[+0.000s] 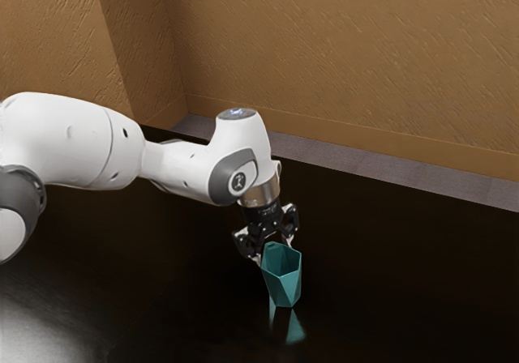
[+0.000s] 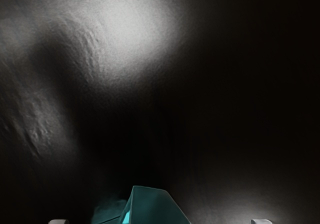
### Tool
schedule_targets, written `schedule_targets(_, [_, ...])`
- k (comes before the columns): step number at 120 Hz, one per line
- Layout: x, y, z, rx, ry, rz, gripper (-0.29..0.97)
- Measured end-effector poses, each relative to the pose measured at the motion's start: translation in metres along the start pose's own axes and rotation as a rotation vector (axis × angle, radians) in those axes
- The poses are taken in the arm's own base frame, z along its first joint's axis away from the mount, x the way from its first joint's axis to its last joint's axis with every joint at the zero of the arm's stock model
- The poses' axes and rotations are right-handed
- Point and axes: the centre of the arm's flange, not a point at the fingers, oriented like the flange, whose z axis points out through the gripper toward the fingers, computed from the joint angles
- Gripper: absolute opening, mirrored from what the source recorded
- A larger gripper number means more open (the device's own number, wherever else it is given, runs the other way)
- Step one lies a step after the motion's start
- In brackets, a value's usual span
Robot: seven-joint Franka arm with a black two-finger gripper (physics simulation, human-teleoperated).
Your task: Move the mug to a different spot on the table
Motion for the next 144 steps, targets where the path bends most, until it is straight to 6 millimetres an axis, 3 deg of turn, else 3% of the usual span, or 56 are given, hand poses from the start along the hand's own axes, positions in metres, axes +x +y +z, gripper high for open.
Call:
schedule_targets(41, [0.002, 0.0, 0.009, 0.006, 0.003, -0.012, 0.35])
schedule_targets(144, [0.01, -0.003, 0.001, -0.006, -0.036, -0.066, 0.08])
